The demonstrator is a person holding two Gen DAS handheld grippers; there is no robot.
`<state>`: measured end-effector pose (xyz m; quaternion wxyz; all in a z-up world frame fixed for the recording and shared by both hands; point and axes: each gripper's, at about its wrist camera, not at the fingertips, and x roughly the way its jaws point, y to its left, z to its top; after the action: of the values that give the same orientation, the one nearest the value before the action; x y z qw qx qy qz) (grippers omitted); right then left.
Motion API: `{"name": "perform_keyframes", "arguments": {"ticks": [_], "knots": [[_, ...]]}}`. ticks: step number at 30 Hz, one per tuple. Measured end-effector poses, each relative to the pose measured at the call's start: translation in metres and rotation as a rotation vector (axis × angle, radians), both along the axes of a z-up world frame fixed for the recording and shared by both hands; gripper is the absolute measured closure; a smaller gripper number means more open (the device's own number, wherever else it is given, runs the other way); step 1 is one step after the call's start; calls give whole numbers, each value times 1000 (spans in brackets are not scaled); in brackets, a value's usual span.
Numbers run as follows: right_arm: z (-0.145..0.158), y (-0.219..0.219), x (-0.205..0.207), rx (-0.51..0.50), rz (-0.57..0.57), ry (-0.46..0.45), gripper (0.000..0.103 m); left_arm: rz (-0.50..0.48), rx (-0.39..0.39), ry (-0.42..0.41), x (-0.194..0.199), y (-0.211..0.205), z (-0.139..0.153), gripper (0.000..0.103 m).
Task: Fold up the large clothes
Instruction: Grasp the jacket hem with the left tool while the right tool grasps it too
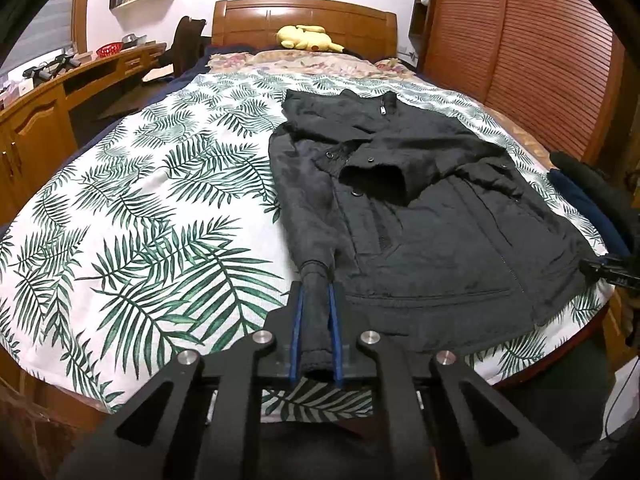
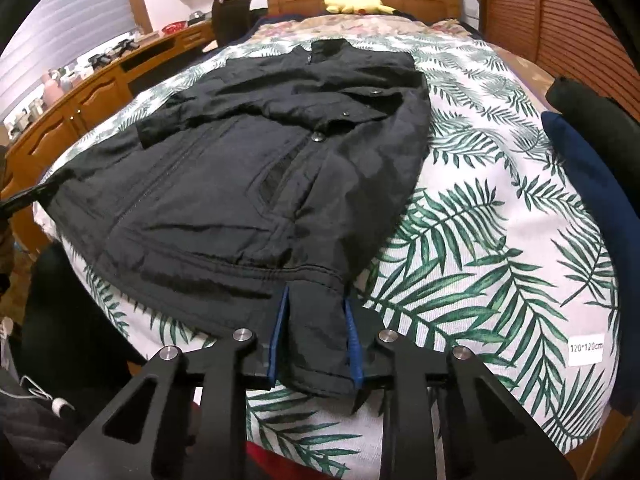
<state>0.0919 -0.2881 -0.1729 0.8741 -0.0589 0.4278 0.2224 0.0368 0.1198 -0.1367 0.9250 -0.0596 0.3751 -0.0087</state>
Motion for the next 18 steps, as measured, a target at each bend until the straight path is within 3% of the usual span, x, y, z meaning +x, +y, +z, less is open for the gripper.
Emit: {"name": "perform_keyframes", "arguments": {"ticks": [5,15,18], "knots": [[-7,-3,-2,5,-28,23,72,1,3,38,3,1,-9,94],[-15,-4,-5,1,-46,41,70,20,-43,50,-5,8,-31,91],[-16,-2,-5,2,-34,33,71,18,-36,22,-8,5,-23,97]]}}
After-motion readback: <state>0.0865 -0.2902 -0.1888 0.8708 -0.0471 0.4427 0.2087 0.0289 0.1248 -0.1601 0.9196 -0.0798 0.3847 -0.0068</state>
